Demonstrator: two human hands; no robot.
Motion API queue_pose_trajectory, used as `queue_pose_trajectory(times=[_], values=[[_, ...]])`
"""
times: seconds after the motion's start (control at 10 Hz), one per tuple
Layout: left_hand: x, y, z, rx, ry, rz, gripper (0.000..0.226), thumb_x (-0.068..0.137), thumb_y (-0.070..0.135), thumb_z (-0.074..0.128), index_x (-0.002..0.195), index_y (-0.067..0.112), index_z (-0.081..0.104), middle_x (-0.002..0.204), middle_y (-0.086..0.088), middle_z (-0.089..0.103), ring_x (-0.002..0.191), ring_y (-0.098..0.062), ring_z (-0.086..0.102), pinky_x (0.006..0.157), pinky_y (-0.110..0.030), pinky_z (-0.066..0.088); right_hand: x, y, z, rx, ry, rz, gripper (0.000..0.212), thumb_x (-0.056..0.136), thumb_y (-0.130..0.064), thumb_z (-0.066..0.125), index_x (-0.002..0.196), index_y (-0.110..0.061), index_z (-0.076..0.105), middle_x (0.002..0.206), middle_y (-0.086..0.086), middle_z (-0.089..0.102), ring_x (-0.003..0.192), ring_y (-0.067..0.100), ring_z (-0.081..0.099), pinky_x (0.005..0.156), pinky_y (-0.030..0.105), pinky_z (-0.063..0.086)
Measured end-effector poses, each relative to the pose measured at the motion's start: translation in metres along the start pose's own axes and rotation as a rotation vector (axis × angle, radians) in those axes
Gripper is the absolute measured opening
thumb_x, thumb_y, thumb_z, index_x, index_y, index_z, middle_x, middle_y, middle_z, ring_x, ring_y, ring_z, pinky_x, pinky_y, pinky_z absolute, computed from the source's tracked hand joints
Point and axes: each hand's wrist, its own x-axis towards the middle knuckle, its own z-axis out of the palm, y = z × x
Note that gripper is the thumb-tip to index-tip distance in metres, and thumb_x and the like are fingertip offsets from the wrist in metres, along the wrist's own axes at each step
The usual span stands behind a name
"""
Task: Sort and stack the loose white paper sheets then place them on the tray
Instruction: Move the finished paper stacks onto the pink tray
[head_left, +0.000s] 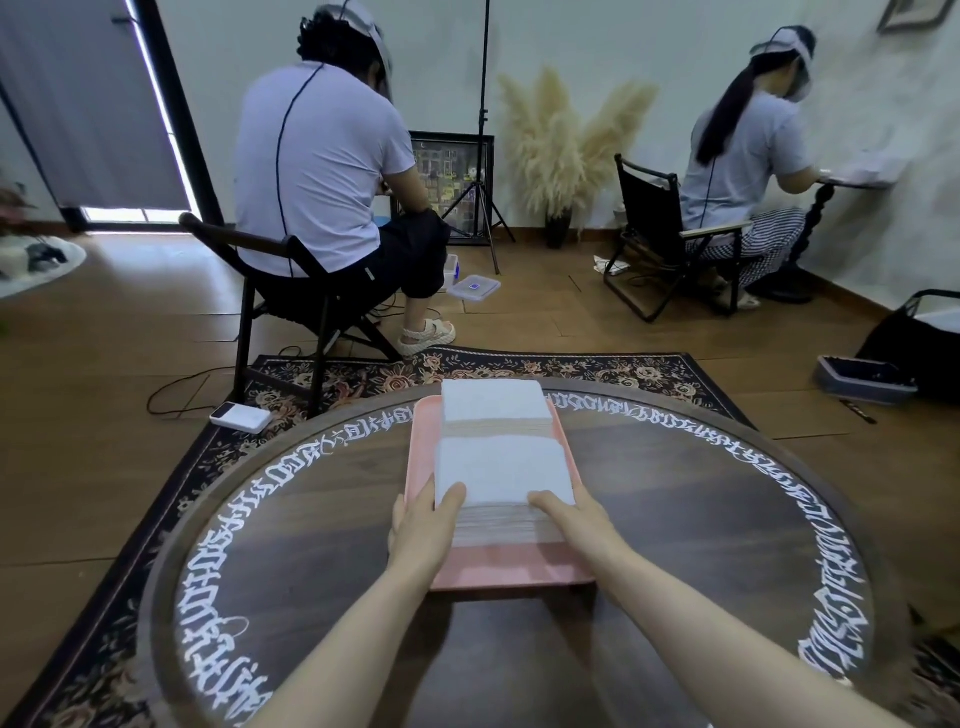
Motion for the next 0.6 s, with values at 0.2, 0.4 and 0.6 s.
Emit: queue_pose_trajectory(times=[0.2,0.4,0.6], values=[[0.003,-0.001,-0.003,0.063,-0.007,0.009,0.047,0.094,0.050,0.043,0.140,0.037,0.048,0.149,-0.009,0.040,0.144,-0.032,0.026,0.115,-0.049,0.027,-0.003,-0.006,-0.004,-0.046,-0.010,0.010,0.060,0.088,-0.045,0.061,0.144,-0.031,0.042,0.146,0.006,0.046,0.133,0.030,0.043,0.113,0.047,0.034],[-0.003,0.010,-0.028,0.323,-0.024,0.128,0.053,0.098,0.040,0.045,0.146,0.021,0.034,0.139,-0.009,0.053,0.129,-0.030,0.048,0.102,-0.042,0.042,-0.013,-0.025,-0.017,-0.143,-0.042,-0.030,0.064,0.090,-0.042,0.061,0.145,-0.019,0.041,0.144,0.006,0.051,0.132,0.030,0.046,0.111,0.046,0.037],[-0.033,0.041,-0.052,0.696,0.071,0.263,0.041,0.097,0.034,0.042,0.134,0.020,0.053,0.137,-0.005,0.055,0.123,-0.027,0.054,0.093,-0.038,0.045,-0.043,-0.061,-0.024,-0.636,0.071,-0.199,0.069,0.089,-0.051,0.056,0.149,-0.023,0.037,0.154,0.005,0.037,0.141,0.030,0.033,0.111,0.045,0.031]])
